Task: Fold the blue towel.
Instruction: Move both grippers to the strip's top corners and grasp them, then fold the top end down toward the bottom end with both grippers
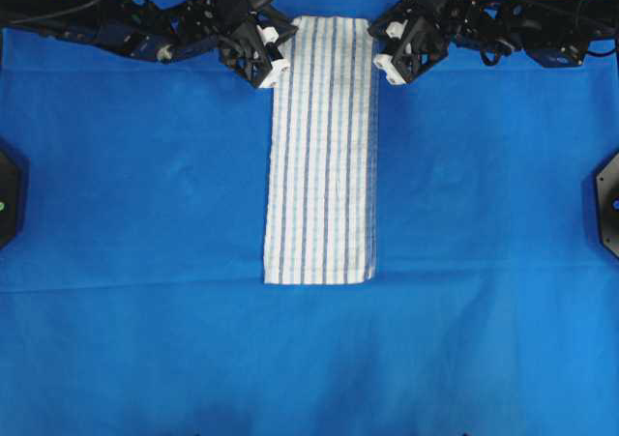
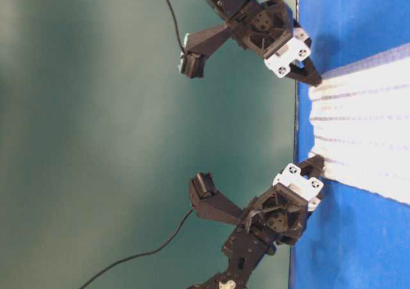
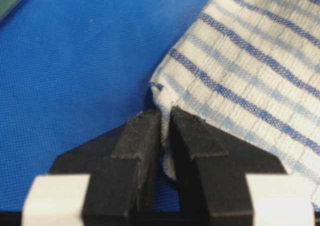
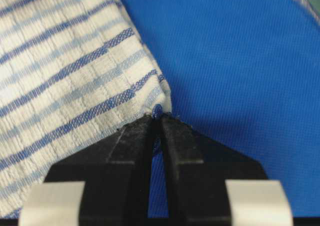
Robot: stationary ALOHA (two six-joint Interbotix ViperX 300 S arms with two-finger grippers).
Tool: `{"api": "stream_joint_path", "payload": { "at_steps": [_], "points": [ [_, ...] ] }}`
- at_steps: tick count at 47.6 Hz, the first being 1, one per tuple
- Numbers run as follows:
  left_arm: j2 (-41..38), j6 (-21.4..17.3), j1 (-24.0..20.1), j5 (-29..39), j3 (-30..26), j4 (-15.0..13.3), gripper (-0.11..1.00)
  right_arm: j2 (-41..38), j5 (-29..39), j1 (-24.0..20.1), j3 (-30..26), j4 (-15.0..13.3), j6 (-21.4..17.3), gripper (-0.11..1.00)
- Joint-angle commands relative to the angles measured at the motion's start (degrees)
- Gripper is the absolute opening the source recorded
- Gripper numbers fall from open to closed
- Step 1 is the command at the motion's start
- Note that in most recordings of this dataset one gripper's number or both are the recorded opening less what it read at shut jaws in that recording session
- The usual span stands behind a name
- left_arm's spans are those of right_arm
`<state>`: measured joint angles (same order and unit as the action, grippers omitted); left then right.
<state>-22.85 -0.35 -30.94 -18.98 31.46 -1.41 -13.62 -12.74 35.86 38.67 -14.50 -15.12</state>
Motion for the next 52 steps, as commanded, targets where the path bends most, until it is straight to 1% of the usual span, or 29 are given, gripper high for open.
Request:
{"api": "stream_joint_path", "payload": {
  "at_steps": [1,14,23,29,36,44,52],
  "points": [
    [1.67,-0.44,-1.58,0.18,-1.23,-0.09,0.05,0.70,-0.18,0.88,-1.76,0.00,0.00,0.07],
    [1.76,-1.93,-3.16,2.20,-3.69,0.00,0.05,0.79,-0.18,2.99,-2.90,0.09,0.00,0.07],
    [1.93,-2.46,-3.16,3.34,-4.66,-0.09,0.05,0.79,-0.18,2.99,-2.99,0.09,0.00,0.07],
    [2.81,-2.46,-2.81,4.39,-4.13,0.00,0.05,1.14,-0.18,2.81,-2.72,0.00,-0.26,0.07],
    [5.27,-2.46,-1.67,5.27,-2.37,-0.09,0.05,2.90,-0.18,1.41,-1.32,0.18,-0.70,0.07],
    [8.70,-2.46,0.97,5.19,0.88,-0.09,0.05,6.33,-0.44,-1.49,1.76,0.62,-1.05,0.07],
    [10.55,-2.29,4.39,4.83,3.96,-0.09,0.05,9.76,-0.44,-5.19,5.01,2.64,-1.41,0.07]
  ]
}}
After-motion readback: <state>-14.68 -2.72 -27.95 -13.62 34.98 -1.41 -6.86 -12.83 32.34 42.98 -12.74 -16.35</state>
